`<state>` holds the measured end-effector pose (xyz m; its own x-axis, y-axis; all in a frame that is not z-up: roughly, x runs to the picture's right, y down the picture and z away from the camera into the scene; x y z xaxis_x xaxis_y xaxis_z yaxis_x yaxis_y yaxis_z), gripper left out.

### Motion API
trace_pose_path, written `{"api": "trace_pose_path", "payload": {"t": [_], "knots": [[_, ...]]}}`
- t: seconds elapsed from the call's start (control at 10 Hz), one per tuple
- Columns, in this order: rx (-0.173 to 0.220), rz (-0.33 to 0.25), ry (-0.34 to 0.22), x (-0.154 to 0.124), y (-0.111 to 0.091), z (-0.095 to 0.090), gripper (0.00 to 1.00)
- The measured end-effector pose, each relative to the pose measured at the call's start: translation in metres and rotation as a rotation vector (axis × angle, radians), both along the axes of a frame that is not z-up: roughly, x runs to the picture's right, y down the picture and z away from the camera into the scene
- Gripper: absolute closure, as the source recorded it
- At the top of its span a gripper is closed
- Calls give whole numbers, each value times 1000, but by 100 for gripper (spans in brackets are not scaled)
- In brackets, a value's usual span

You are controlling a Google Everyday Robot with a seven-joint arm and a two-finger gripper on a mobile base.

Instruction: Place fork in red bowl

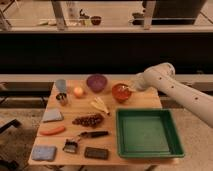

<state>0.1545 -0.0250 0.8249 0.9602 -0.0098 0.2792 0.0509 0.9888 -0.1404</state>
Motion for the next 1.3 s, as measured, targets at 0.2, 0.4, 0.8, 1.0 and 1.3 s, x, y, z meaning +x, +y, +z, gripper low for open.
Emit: {"api": "trace_pose_path", "payload": {"t": [0.2, 0.4, 0.8, 1.0, 1.3], "knots": [[6, -7, -16, -5, -5, 12, 100], [5, -10, -29, -7, -4, 21, 100], [8, -4, -52, -8, 1, 38, 100], [12, -7, -62, -14, 0, 42, 100], [12, -39, -76, -35, -9, 46, 100]]}}
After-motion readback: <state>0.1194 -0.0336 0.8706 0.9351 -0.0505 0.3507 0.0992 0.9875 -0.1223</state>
